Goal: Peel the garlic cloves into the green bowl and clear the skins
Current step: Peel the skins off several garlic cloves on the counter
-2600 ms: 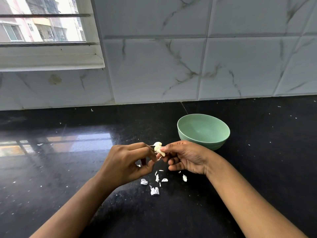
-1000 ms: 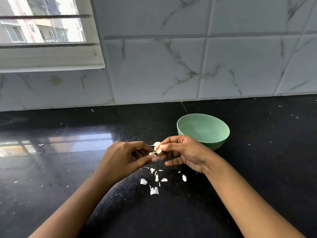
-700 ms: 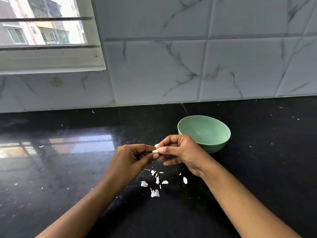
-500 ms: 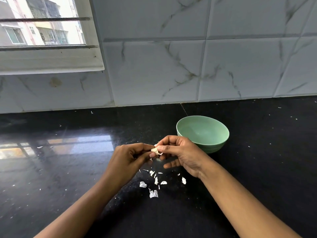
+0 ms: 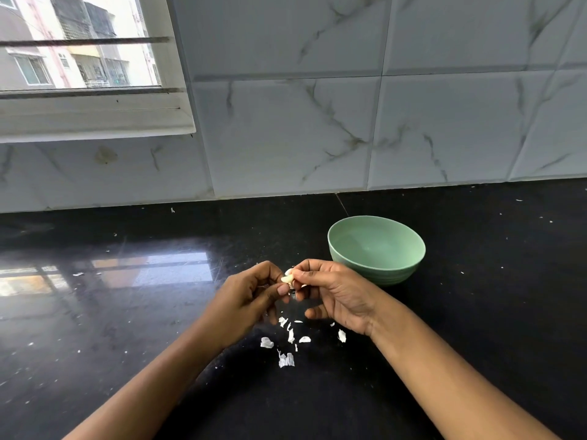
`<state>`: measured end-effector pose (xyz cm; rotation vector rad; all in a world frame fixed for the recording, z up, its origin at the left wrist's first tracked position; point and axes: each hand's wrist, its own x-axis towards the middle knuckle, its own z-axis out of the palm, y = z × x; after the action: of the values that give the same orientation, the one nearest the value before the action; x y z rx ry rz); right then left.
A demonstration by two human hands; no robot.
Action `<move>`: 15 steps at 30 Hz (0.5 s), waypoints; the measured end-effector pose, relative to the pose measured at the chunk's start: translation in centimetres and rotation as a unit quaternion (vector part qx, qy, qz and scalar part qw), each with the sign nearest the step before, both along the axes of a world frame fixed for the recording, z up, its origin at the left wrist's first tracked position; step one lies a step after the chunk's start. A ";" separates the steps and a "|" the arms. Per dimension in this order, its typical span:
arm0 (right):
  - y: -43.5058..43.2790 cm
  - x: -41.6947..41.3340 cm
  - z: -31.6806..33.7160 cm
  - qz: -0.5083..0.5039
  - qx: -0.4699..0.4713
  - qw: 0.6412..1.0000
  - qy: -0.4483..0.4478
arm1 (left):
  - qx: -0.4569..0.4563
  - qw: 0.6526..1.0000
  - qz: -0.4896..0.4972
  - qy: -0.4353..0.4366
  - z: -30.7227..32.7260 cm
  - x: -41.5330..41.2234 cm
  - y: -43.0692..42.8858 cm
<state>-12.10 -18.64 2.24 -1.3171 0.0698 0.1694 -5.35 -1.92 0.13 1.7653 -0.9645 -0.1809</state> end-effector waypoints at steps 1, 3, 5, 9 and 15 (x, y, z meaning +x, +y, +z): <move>0.0 0.0 0.0 -0.004 0.003 1.000 0.002 | 0.028 0.999 0.003 -0.040 -0.2 0.2 0.1; 0.0 0.1 0.0 -0.015 0.007 1.000 0.007 | 0.103 0.984 0.010 -0.147 -0.4 0.6 0.4; -0.1 0.1 0.1 -0.024 0.009 1.000 0.010 | 0.149 0.962 0.024 -0.228 -0.5 1.0 0.7; -0.1 0.1 0.1 -0.031 0.007 0.999 0.018 | 0.155 0.951 0.039 -0.266 0.0 1.0 0.9; -0.1 0.1 0.0 -0.040 0.007 0.999 0.029 | 0.106 0.971 0.098 -0.191 0.5 0.5 0.9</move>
<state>-12.01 -18.77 2.24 -1.2934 0.1701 0.1396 -4.87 -1.03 0.63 2.1283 -1.0633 0.1981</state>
